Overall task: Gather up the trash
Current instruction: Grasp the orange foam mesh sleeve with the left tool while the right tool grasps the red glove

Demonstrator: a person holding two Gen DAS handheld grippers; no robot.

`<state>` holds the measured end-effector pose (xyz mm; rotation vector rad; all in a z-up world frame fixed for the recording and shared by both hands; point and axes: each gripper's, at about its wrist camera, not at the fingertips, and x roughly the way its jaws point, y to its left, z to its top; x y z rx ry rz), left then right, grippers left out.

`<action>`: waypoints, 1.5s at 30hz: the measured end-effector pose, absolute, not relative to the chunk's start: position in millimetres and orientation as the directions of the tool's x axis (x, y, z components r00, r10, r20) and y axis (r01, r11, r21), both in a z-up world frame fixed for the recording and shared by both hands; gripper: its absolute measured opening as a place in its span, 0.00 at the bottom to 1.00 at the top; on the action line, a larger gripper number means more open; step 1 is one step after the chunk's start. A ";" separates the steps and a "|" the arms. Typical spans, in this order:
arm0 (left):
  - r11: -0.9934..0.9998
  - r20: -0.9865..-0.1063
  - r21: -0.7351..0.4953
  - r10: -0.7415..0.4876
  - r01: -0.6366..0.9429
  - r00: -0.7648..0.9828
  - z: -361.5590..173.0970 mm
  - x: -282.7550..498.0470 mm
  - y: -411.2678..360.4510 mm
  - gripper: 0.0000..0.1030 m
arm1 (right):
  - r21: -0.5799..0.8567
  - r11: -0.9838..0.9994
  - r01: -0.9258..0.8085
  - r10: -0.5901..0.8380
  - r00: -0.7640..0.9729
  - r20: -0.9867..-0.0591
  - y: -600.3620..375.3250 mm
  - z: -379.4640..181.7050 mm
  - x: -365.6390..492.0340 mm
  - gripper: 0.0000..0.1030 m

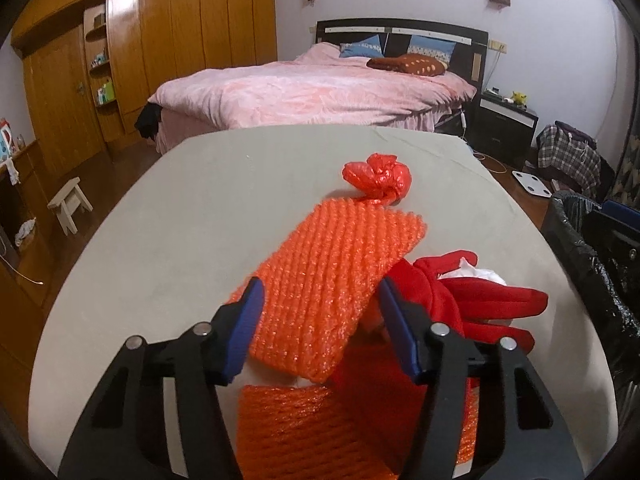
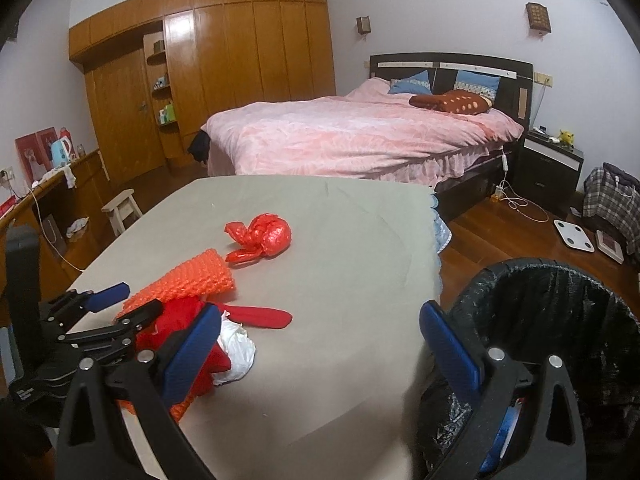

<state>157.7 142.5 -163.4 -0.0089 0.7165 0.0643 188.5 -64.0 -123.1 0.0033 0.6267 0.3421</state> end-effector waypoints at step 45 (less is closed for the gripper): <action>0.982 -0.604 -0.039 0.125 -0.186 0.787 -133.8 134.8 196.5 0.14 | 0.115 0.856 -0.503 0.438 0.590 -0.679 33.4 -165.2 186.5 0.41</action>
